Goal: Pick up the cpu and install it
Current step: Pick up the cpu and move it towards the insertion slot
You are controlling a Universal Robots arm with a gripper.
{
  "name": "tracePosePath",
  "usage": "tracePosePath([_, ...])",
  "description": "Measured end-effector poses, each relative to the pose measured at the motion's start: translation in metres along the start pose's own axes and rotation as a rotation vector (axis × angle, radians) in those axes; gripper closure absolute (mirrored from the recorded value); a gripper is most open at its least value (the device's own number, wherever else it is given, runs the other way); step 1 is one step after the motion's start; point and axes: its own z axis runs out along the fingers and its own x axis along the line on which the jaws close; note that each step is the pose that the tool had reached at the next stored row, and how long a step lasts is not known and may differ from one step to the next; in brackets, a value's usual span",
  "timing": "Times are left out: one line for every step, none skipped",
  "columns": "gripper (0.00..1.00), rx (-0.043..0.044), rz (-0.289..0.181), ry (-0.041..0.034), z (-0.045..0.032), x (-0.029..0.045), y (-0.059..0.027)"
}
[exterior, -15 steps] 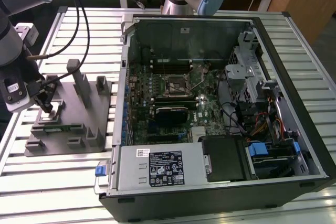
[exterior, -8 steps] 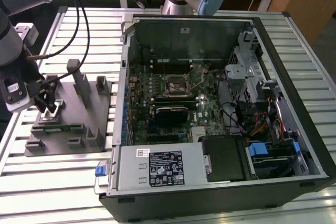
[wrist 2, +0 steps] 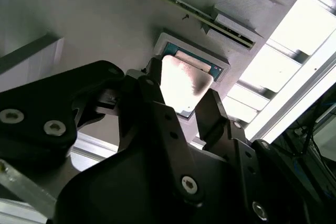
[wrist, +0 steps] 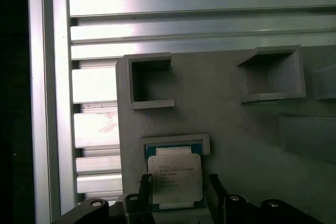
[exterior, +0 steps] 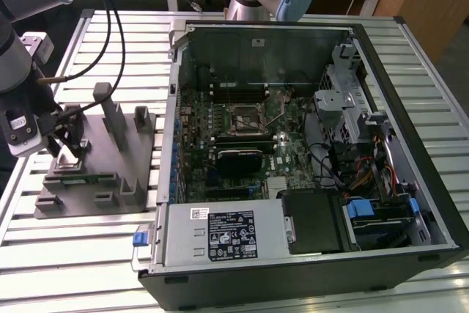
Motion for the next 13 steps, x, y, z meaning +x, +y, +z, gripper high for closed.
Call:
tracePosePath([0.47, 0.0000, -0.001, 0.0000, 0.0001, 0.0000, 0.0000])
tracePosePath([0.47, -0.0003, -0.005, 0.0001, 0.0004, 0.0000, 0.0000])
tracePosePath([0.47, -0.0006, -0.013, 0.0005, 0.0007, 0.0000, 0.0000])
tracePosePath([0.47, -0.0008, -0.022, 0.0010, 0.0009, 0.0001, 0.0000])
tracePosePath([0.47, -0.0009, -0.027, 0.0013, 0.0013, 0.0001, 0.0000])
tracePosePath([0.47, -0.0010, -0.030, 0.0014, 0.0018, 0.0001, -0.0001])
tracePosePath([0.47, -0.0011, -0.031, 0.0015, 0.0023, 0.0001, -0.0001])
tracePosePath([0.47, -0.0010, -0.032, 0.0017, 0.0027, 0.0001, -0.0001])
tracePosePath([0.47, -0.0010, -0.032, 0.0018, 0.0027, 0.0001, -0.0001])
tracePosePath([0.47, -0.0009, -0.032, 0.0018, 0.0027, 0.0001, -0.0002])
tracePosePath([0.47, -0.0009, -0.032, 0.0018, 0.0027, 0.0001, -0.0001])
tracePosePath([0.47, -0.0009, -0.032, 0.0018, 0.0027, 0.0001, -0.0002])
tracePosePath([0.47, -0.0010, -0.032, 0.0017, 0.0028, 0.0001, -0.0001])
